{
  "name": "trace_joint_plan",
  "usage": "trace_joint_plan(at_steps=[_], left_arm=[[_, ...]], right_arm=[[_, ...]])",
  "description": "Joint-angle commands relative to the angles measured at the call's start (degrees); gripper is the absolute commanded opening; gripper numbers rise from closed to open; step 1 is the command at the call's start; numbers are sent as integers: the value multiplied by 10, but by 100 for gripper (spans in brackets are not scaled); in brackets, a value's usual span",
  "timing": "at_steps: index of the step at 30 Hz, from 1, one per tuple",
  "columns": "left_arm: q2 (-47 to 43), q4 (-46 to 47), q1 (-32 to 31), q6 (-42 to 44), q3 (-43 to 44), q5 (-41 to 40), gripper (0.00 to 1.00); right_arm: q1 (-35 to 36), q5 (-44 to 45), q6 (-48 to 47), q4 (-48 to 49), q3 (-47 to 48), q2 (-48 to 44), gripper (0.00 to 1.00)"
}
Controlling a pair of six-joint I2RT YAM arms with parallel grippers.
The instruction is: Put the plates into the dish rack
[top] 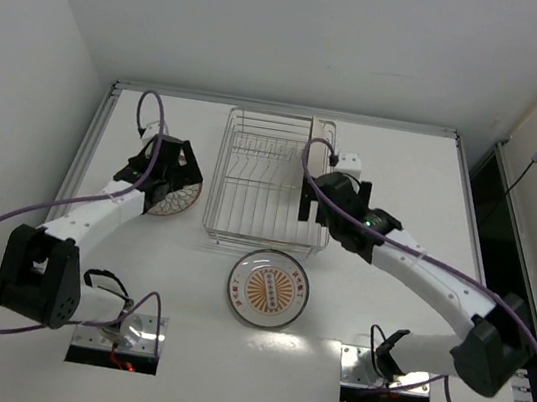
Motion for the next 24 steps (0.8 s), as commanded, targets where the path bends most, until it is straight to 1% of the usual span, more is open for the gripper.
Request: trace_joint_plan(at_steps=[1, 2, 3, 4, 6, 8, 11, 12, 13, 14, 15, 16, 18, 22, 24], left_arm=[[-78, -2, 10, -21, 19, 2, 99], [-90, -2, 10, -21, 10, -5, 99], [-102, 4, 10, -21, 4, -5, 99], [-111, 9, 10, -21, -2, -11, 99], [-124, 9, 28, -33, -15, 3, 99], [-124, 9, 33, -39, -27, 18, 99], [-124, 28, 47, -39, -43, 41, 99], [-124, 28, 64, -39, -48, 59, 99], [-124, 44, 72, -24, -54, 89, 99], [-124, 59, 78, -24, -61, 120, 99], [-124, 77, 83, -24, -74, 156, 99], [-129, 78, 89, -24, -74, 165, 99], [-129, 84, 89, -24, -88, 165, 99], [-149, 103, 89, -9, -101, 165, 99], [-167, 127, 89, -4, -125, 177, 99]], right_arm=[[-4, -66, 26, 55, -83, -110, 100], [-4, -76, 26, 65, -107, -139, 100], [-4, -93, 42, 84, -152, -168, 100], [1, -99, 50, 92, -174, -223, 100], [1, -129, 76, 111, -230, -267, 100], [6, -142, 97, 112, -255, -305, 100], [13, -181, 147, 112, -302, -325, 100], [13, -191, 157, 112, -330, -337, 96], [20, -191, 170, 121, -345, -344, 95], [27, -206, 205, 131, -361, -349, 95], [35, -213, 224, 136, -393, -349, 94], [35, -223, 259, 150, -409, -354, 91], [42, -245, 287, 167, -447, -354, 87], [47, -239, 294, 173, -444, -343, 87], [47, -247, 294, 183, -438, -303, 87]])
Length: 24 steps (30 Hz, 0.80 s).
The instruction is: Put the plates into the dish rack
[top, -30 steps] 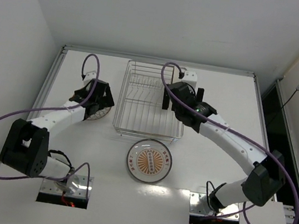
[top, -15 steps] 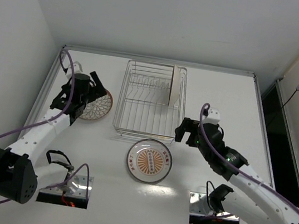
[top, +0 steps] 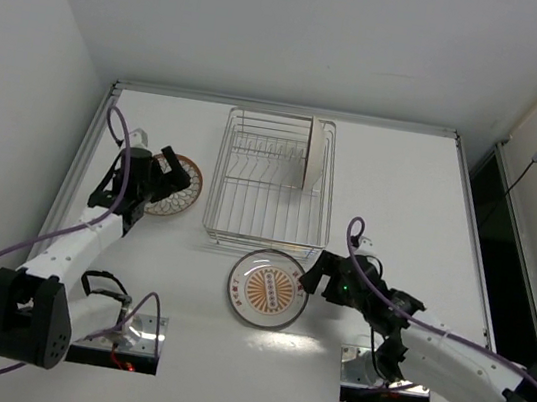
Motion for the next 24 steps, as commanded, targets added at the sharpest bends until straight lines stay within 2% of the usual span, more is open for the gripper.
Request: trace_joint_plan(at_steps=[1, 9, 11, 13, 14, 16, 17, 19, 20, 24], left_arm=[[-42, 64, 6, 13, -27, 30, 99], [-77, 113, 0, 36, -79, 6, 99], [-70, 122, -6, 53, -95, -2, 99], [-63, 129, -6, 75, -109, -7, 99], [-63, 145, -6, 84, -116, -7, 99], [-63, 151, -6, 89, -135, -14, 99], [-63, 171, -6, 89, -142, -1, 99], [-63, 189, -6, 94, -148, 20, 99], [-63, 194, -6, 94, -153, 26, 99], [-63, 194, -6, 94, -153, 26, 99]], right_arm=[[4, -33, 45, 73, 24, 45, 87], [4, -110, 67, 135, 41, 187, 74], [-1, -123, 67, 154, 41, 219, 67], [-1, -141, 73, 168, 46, 236, 56], [-1, -141, 73, 168, 52, 244, 45], [4, -147, 73, 157, 64, 257, 33], [4, -147, 73, 148, 65, 257, 21], [4, -147, 79, 137, 65, 250, 9], [4, -142, 79, 129, 65, 243, 0], [18, -101, 60, 34, 98, 193, 0]])
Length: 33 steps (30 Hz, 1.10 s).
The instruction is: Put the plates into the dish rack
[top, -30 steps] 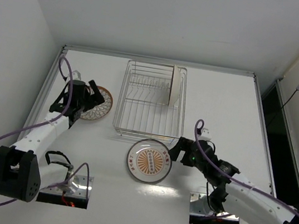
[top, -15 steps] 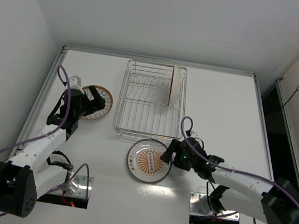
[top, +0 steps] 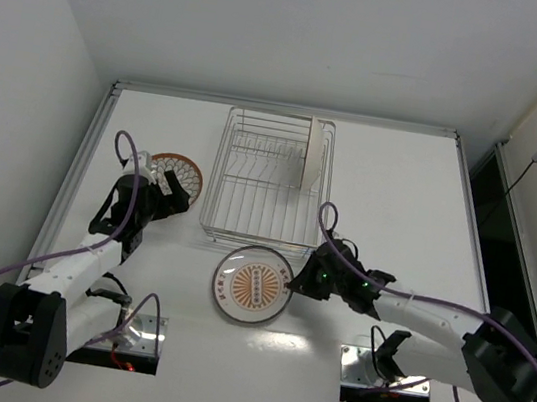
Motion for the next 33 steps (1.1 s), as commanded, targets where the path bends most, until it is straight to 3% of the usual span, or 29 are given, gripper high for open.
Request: trace_joint_plan(at_steps=[1, 10, 14, 21, 25, 33], left_arm=[[0, 51, -4, 5, 2, 11, 99], [7, 53, -4, 5, 2, 9, 99], [33, 64, -4, 5, 7, 23, 99], [77, 91, -4, 5, 13, 67, 99], [102, 101, -4, 5, 13, 88, 99], [113, 131, -42, 10, 13, 107, 99]], right_arm=[[19, 37, -17, -92, 43, -49, 0], [50, 185, -51, -383, 155, -248, 0], [56, 256, -82, -453, 263, -262, 0], [61, 389, -170, -500, 435, -180, 0], [61, 471, -211, -479, 521, -131, 0], [61, 624, -308, -429, 702, 53, 0]])
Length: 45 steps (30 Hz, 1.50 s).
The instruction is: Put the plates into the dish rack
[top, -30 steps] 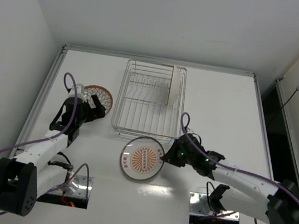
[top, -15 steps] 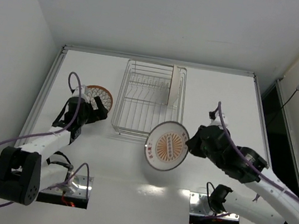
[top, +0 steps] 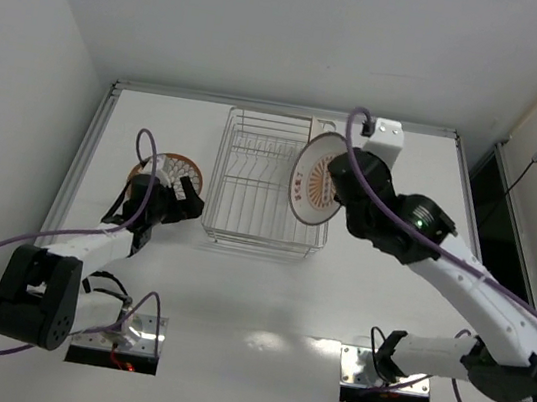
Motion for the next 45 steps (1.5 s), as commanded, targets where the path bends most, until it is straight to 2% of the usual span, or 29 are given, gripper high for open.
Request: trace_joint_plan(at_steps=[1, 6, 10, 15, 17, 22, 27, 34, 45], left_arm=[[1, 47, -26, 14, 13, 20, 99], [1, 53, -53, 19, 13, 14, 99], [1, 53, -65, 19, 13, 3, 99], [1, 28, -65, 19, 23, -24, 99], [1, 21, -65, 19, 28, -36, 99], [1, -1, -65, 19, 34, -83, 99], [1, -7, -65, 14, 34, -96, 99], [-22, -18, -65, 9, 28, -129, 99], [-27, -13, -65, 9, 28, -134, 99]], right_arm=[[4, 109, -87, 69, 109, 83, 0], [4, 156, -173, 80, 272, 222, 0], [4, 202, -240, 124, 313, 300, 0], [-1, 250, -319, 193, 313, 356, 0], [-1, 295, -371, 239, 308, 376, 0], [-1, 308, -434, 315, 294, 402, 0], [-1, 336, -509, 400, 280, 441, 0], [-1, 335, -534, 443, 255, 479, 0], [-1, 350, -521, 449, 210, 525, 0]])
